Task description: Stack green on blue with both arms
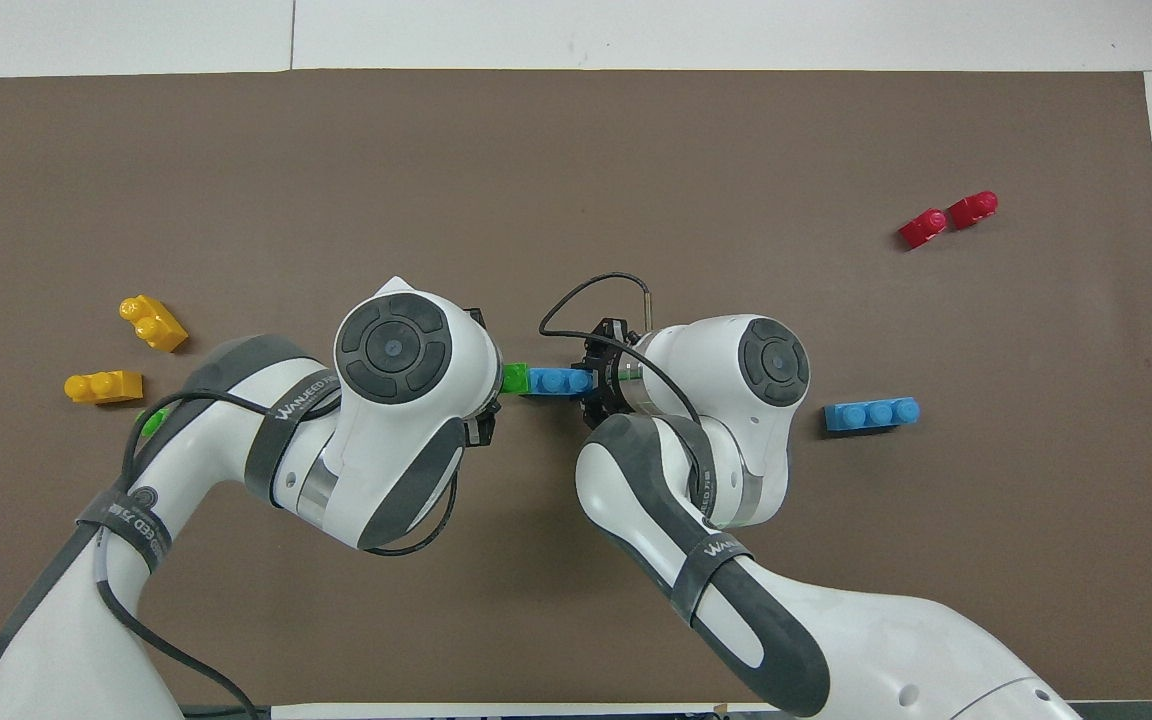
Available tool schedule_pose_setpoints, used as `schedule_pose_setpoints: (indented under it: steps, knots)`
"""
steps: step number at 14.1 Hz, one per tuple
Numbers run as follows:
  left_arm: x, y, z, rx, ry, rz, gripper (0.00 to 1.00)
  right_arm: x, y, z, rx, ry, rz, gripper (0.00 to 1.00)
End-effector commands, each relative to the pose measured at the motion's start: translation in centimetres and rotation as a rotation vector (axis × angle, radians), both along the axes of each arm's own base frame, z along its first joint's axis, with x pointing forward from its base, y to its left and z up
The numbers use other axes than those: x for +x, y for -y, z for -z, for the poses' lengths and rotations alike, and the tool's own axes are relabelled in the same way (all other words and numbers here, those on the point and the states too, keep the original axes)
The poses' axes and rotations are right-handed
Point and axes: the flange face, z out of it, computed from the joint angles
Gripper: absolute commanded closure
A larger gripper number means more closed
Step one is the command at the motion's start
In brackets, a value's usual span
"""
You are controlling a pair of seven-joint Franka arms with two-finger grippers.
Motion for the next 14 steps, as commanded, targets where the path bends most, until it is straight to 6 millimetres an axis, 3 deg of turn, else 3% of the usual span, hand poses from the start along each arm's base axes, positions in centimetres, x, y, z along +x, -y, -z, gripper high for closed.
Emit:
schedule_pose_setpoints:
  steps: [1,4,7,11,14]
  knots:
    - [-0.2,1.2,1.9,0.020,0.037,-0.033,1.00,-0.6,0.7,1.0,-0.004,0.013,-0.005,1.00]
    - [-0.5,2.1,2.5,0.022,0.038,-0.026,1.00,-0.6,0.7,1.0,-0.004,0.015,-0.004,1.00]
    - [-0.8,3.2,4.2,0.039,0.044,-0.028,1.00,-0.6,0.8,1.1,-0.005,0.013,-0.004,1.00]
    - [-0.5,3.7,3.5,0.031,0.057,-0.026,1.00,-0.6,0.8,1.1,-0.005,0.014,-0.006,1.00]
    - [-0.8,4.5,5.0,0.050,0.065,0.005,1.00,-0.6,0.8,1.1,-0.005,0.013,-0.004,1.00]
